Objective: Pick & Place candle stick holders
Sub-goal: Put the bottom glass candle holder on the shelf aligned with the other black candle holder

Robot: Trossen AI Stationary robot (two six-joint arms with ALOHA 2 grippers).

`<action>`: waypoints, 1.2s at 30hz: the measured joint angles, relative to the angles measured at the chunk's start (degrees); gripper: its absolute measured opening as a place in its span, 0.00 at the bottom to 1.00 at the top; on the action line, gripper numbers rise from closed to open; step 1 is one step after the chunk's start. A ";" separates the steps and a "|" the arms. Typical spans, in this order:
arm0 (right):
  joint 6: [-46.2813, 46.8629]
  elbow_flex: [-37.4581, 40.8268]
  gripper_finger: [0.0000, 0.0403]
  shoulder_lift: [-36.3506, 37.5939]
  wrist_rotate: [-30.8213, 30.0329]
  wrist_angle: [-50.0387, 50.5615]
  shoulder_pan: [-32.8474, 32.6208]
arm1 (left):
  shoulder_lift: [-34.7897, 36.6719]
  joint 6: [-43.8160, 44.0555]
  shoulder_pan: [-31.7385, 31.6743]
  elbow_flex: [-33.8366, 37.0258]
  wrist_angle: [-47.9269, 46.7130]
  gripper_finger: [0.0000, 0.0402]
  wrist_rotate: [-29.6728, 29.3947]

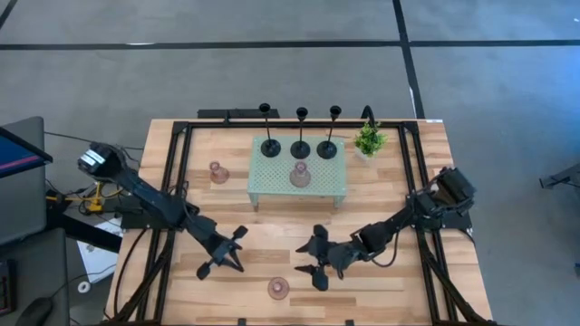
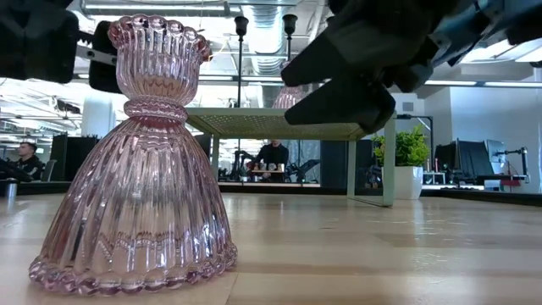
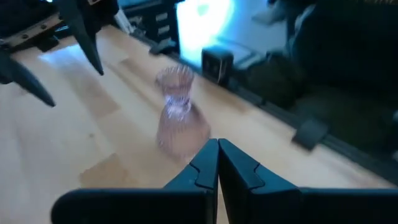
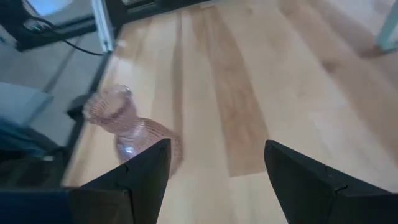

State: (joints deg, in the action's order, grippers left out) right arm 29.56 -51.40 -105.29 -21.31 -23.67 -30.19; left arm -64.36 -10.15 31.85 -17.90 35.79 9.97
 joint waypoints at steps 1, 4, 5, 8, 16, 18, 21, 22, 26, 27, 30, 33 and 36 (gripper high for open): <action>1.01 -0.03 0.62 0.06 1.31 -0.15 0.22 | -1.97 1.37 0.23 0.01 3.54 0.02 0.57; 2.45 -0.04 0.62 0.81 3.33 0.41 0.68 | -8.29 2.62 0.83 -0.03 13.97 0.02 1.09; 2.47 -0.06 0.62 1.12 3.37 0.21 0.70 | -10.16 2.71 0.88 -0.03 16.96 0.02 1.14; 2.11 -0.09 0.62 1.64 3.33 1.07 0.70 | -15.07 4.27 0.86 -0.41 24.27 0.02 1.04; 1.40 -0.09 0.62 2.09 3.32 1.09 1.73 | -26.48 14.89 0.12 -8.35 24.80 0.01 1.06; 1.40 -0.09 0.62 2.09 3.32 1.62 1.89 | -28.71 17.78 -0.14 -10.78 24.97 0.01 1.39; 1.38 -0.09 0.62 2.09 3.31 1.71 2.24 | -31.42 22.40 -0.42 -13.77 24.67 0.02 3.68; 1.38 -0.09 0.62 2.09 3.31 2.01 2.25 | -31.99 23.87 -0.40 -14.53 24.70 0.02 3.86; 1.38 -0.09 0.62 2.09 3.31 2.23 2.21 | -34.42 27.08 0.05 -16.43 24.50 0.01 4.01; 1.37 -0.09 0.62 2.09 3.31 2.36 2.21 | -35.04 27.17 0.16 -16.91 24.43 0.01 4.01; 1.36 -0.09 0.62 2.09 3.31 2.35 2.21 | -36.07 28.92 0.43 -17.93 24.46 0.02 4.02; 0.39 -0.09 0.62 2.19 3.31 2.43 2.38 | -37.05 29.49 0.40 -18.86 24.16 0.02 4.01; 0.38 -0.09 0.62 2.27 3.31 2.35 2.66 | -38.31 29.45 0.07 -20.10 24.24 0.01 4.07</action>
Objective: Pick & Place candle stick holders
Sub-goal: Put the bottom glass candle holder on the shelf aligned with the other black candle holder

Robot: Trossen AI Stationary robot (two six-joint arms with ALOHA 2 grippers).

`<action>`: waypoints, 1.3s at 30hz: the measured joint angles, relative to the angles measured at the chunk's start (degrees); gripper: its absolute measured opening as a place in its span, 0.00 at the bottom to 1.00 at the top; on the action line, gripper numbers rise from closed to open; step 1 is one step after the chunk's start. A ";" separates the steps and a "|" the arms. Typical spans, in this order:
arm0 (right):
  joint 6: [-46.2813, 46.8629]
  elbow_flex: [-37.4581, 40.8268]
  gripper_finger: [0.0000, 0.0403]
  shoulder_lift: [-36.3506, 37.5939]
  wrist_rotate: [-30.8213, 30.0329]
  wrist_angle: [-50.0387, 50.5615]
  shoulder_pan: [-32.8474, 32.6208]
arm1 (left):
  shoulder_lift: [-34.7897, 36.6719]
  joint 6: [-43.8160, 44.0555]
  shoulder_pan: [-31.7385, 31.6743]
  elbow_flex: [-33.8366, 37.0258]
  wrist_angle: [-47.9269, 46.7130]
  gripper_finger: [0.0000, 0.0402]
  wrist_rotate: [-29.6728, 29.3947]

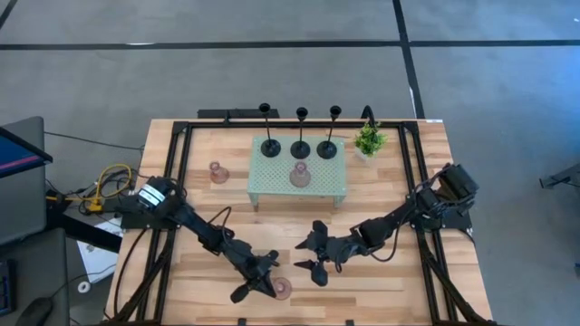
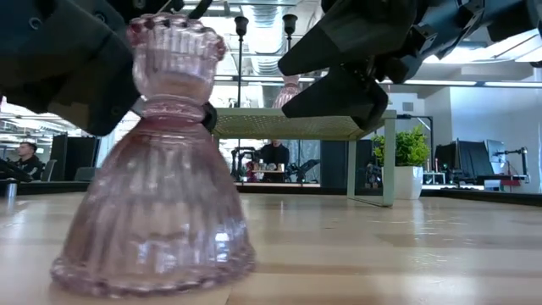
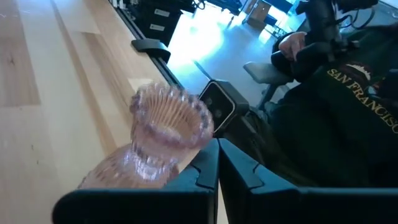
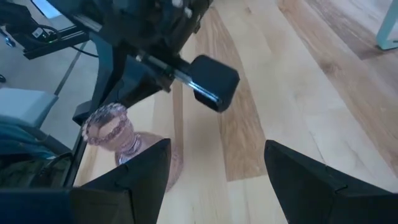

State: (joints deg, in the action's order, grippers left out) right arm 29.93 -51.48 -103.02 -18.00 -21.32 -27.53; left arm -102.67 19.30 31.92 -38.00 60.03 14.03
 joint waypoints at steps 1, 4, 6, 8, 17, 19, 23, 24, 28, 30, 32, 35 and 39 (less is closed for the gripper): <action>0.01 0.00 0.62 0.00 0.00 -0.08 0.07 | -0.46 -0.32 -0.36 -0.32 -0.04 0.01 0.16; 0.00 0.00 0.62 0.37 -0.01 0.03 0.07 | -0.77 -1.88 -2.21 -0.65 0.03 0.02 -0.39; 0.03 0.00 0.62 0.58 -0.02 0.62 0.07 | -0.77 -2.36 -3.78 -0.63 0.04 0.02 -2.37; 0.04 0.07 0.62 1.64 -0.02 3.22 0.07 | -0.76 -2.36 -5.23 -0.63 0.61 0.01 -3.80; 3.50 0.02 0.62 11.86 -3.53 18.43 -0.79 | -0.73 -5.57 -9.68 -0.74 4.93 0.01 -3.93; 3.61 0.02 0.62 14.10 -5.60 21.84 -1.68 | -0.74 -5.66 -10.39 -1.40 4.95 0.01 -3.78; 7.01 0.02 0.62 17.77 -8.51 27.95 -3.55 | -1.30 -5.40 -11.21 -2.10 5.03 0.02 -0.25; 8.04 0.02 0.62 18.33 -9.57 29.29 -4.05 | -1.36 -5.30 -11.08 -2.08 4.64 0.02 0.65; 10.48 0.02 0.62 19.77 -14.37 32.91 -6.19 | -3.10 -1.53 -10.25 -2.33 4.64 0.01 2.09; 10.64 0.00 0.62 19.91 -16.16 32.97 -6.88 | -5.07 0.40 -10.03 -3.87 4.82 0.01 2.02; 10.64 0.02 0.62 19.84 -17.49 33.07 -7.48 | -6.93 0.67 -10.05 -5.81 5.06 0.01 2.08; 10.65 0.02 0.62 19.85 -18.05 32.93 -7.74 | -10.53 0.70 -10.51 -9.19 4.88 0.02 2.14; 10.67 0.02 0.62 19.85 -18.07 32.91 -8.09 | -13.62 1.54 -11.98 -11.98 4.83 0.01 1.57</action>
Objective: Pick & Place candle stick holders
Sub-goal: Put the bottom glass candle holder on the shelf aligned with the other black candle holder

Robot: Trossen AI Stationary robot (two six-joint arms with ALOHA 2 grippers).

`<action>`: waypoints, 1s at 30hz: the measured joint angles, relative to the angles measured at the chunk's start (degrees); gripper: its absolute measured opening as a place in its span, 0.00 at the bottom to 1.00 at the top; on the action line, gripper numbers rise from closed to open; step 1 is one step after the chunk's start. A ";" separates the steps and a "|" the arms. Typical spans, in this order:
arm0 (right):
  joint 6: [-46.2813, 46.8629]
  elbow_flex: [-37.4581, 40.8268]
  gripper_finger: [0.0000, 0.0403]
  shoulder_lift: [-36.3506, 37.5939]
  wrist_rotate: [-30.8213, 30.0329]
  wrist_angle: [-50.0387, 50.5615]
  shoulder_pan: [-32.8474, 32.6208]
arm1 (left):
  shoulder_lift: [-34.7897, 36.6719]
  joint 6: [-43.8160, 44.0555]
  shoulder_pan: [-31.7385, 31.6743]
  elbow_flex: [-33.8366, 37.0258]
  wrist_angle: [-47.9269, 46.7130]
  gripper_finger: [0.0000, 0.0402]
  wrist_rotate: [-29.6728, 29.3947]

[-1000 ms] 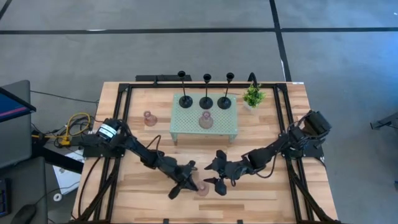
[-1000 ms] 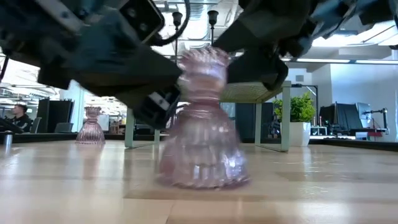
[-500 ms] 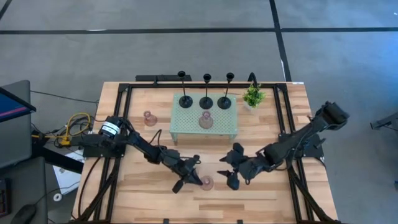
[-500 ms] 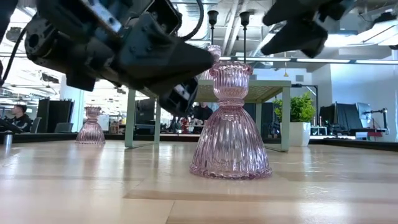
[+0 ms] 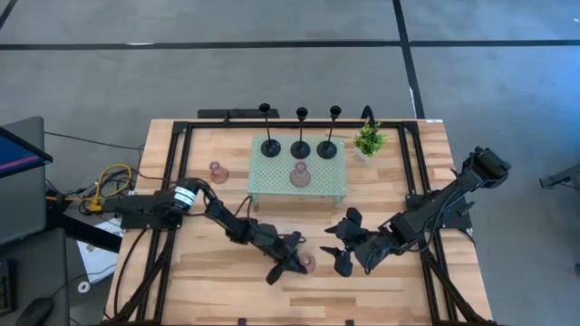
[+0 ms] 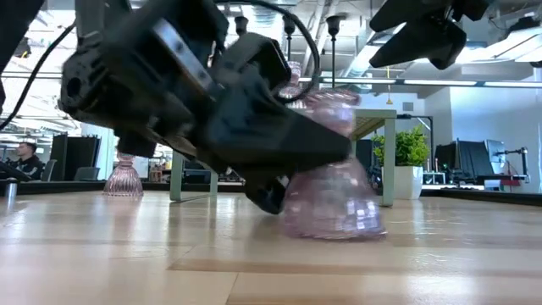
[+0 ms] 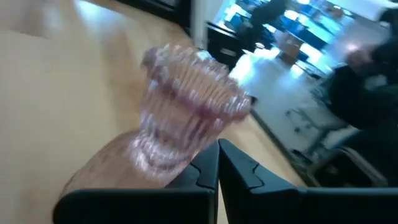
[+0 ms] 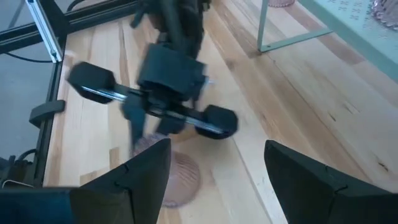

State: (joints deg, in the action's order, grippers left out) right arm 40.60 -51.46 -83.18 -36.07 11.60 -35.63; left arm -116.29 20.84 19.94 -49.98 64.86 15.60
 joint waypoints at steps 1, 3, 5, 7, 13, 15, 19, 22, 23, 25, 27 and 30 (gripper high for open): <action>0.00 0.00 0.62 0.00 0.00 0.06 -0.05 | -0.39 0.04 -0.48 -0.43 0.07 0.01 -0.84; 0.00 0.00 0.62 -0.01 0.01 0.27 -0.42 | -0.67 0.04 -1.39 -0.62 0.19 0.01 -3.55; 0.00 0.00 0.62 -0.24 0.00 0.24 -0.50 | -0.52 -1.08 -2.53 -0.58 0.11 0.01 -5.17; 0.00 0.00 0.62 -0.68 -0.08 0.45 -0.82 | -0.38 -2.64 -3.67 -0.60 0.44 0.02 -5.59; 2.16 0.09 0.62 -1.67 -1.12 2.64 -1.95 | -0.16 -2.11 -5.08 -0.63 0.67 0.01 -2.67; 5.81 -0.07 0.62 -1.57 -1.57 5.50 -2.66 | 0.41 -2.53 -4.37 -0.52 0.28 0.01 1.89; 13.88 0.04 0.62 -1.62 -4.17 13.30 -5.73 | 4.06 -8.92 -2.17 2.50 0.43 0.01 4.93; 17.35 0.46 0.62 -1.60 -8.42 15.42 -8.92 | 9.28 -15.03 -0.85 6.81 0.49 0.01 0.64; 17.92 0.98 0.62 -1.60 -10.38 15.13 -10.01 | 11.33 -16.51 -0.32 8.49 0.56 0.01 -1.69; 19.00 2.62 0.62 -1.60 -15.03 14.64 -11.90 | 14.99 -18.55 0.49 12.20 0.49 0.01 -4.86; 20.43 4.61 0.62 -1.60 -19.70 14.19 -13.53 | 18.54 -19.45 1.26 16.00 0.30 0.01 -7.40; 22.66 8.03 0.62 -1.60 -22.76 11.04 -14.58 | 23.50 -20.50 2.13 21.29 0.43 0.01 -9.75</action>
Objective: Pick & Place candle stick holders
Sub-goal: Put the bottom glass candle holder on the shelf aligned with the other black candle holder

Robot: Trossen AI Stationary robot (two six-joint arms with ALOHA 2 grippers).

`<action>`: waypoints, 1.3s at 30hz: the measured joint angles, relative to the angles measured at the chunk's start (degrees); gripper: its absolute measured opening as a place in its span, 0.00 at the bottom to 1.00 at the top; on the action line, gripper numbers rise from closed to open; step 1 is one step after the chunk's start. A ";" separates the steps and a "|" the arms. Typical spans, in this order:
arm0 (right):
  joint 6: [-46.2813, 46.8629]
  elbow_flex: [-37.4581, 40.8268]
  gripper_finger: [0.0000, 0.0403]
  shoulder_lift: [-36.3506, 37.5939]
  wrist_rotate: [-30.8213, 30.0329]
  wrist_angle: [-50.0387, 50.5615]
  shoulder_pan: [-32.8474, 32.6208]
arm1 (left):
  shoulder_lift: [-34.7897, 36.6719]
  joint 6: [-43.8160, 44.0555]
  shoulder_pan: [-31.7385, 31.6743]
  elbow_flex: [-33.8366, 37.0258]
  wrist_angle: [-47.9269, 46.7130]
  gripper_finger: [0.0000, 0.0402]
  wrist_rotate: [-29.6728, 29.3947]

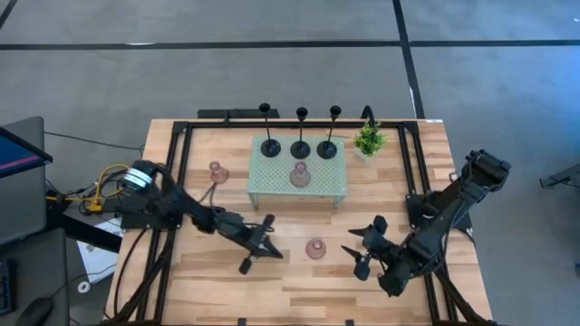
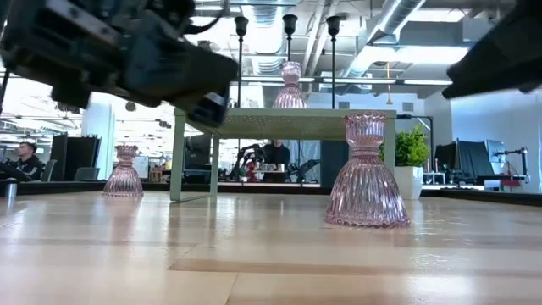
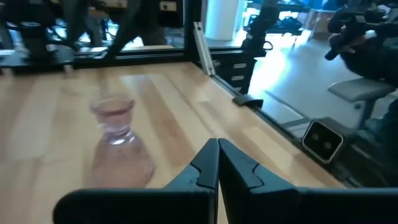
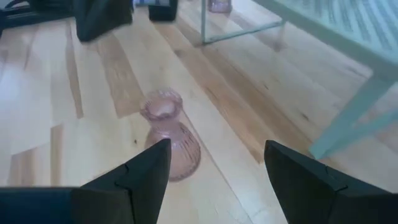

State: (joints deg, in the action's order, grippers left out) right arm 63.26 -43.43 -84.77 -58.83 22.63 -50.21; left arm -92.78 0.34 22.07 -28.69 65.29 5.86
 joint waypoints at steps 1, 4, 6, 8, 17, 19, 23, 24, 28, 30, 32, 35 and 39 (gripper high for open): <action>0.46 1.09 0.62 0.00 0.08 -1.17 0.01 | 1.52 -0.36 0.42 1.70 -0.12 0.01 -0.94; 1.13 4.11 0.62 0.00 1.24 -6.33 0.60 | 5.82 -0.55 1.71 6.08 -0.12 0.01 -3.89; 1.34 5.97 0.62 0.00 2.76 -9.59 1.30 | 8.38 -0.57 2.58 8.38 -0.11 0.01 -6.31; 1.38 7.36 0.62 0.00 4.46 -13.53 2.26 | 10.74 -0.57 3.25 10.46 -0.06 0.01 -8.04; -8.88 8.61 0.62 0.02 16.51 -21.16 7.68 | 18.75 -0.57 5.66 16.74 -0.03 0.01 -9.08; -14.83 8.61 0.62 -0.05 17.57 -24.70 8.68 | 19.81 -0.57 5.66 17.88 -0.22 0.01 -9.09; -24.95 8.57 0.62 -2.51 19.14 -32.30 10.15 | 20.45 -0.54 5.66 19.40 -0.13 0.01 -10.65; -26.21 8.51 0.62 -3.64 19.67 -33.85 10.38 | 20.45 -0.49 5.64 19.56 -0.19 0.01 -10.81; -27.23 8.58 0.62 -8.09 20.00 -36.00 10.92 | 20.45 -0.15 5.64 19.90 -0.13 0.01 -10.81; -26.96 8.58 0.62 -10.08 19.94 -37.01 10.96 | 20.45 -0.15 5.64 19.90 -0.11 0.01 -10.80; -26.96 8.58 0.62 -11.74 19.94 -39.58 11.37 | 20.45 -0.14 5.64 19.90 -0.11 0.01 -10.79; -27.91 8.56 0.62 -13.55 20.01 -44.23 11.92 | 20.45 -0.13 5.64 19.89 -0.11 0.01 -10.80; -28.90 8.52 0.62 -14.78 20.00 -47.98 13.01 | 20.45 -0.13 5.64 19.88 -0.11 0.01 -10.79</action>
State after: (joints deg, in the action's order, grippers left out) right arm 34.36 -34.91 -99.55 -38.84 -25.34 -37.20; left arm -72.34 0.21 27.70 -8.81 65.19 -4.93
